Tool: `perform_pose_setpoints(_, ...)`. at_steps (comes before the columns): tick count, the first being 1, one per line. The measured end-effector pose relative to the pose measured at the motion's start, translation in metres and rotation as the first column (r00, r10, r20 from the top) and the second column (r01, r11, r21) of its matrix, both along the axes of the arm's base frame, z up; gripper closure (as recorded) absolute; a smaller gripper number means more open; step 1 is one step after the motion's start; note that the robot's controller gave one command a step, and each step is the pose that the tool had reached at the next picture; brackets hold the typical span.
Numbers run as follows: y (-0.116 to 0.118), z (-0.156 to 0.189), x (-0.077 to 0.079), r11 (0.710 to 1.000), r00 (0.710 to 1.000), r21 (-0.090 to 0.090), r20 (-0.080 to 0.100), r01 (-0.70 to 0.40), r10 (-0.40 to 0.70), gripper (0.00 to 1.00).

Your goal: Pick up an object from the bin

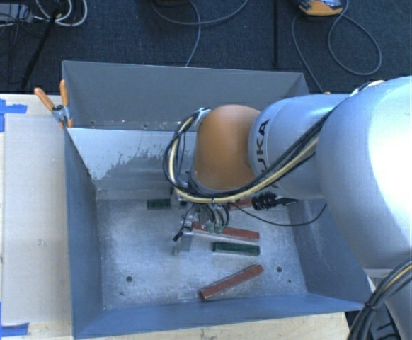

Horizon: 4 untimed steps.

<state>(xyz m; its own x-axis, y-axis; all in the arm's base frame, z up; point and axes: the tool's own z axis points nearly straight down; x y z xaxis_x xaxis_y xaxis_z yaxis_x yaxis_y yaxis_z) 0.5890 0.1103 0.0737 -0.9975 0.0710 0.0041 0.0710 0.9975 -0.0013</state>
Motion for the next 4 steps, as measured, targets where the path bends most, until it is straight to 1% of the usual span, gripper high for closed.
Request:
perform_pose_setpoints(1,-0.086,-0.005,-0.060,0.962,0.962,0.000,-0.001,-0.271,0.271,0.00)
perform_pose_setpoints(2,-0.084,-0.004,-0.059,0.963,0.963,0.002,0.002,-0.270,0.270,1.00)
perform_pose_setpoints(3,-0.205,0.007,-0.085,0.783,0.783,0.001,0.002,-0.622,0.622,1.00)
perform_pose_setpoints(4,-0.202,0.007,-0.085,0.784,0.784,0.003,0.004,-0.621,0.621,0.00)
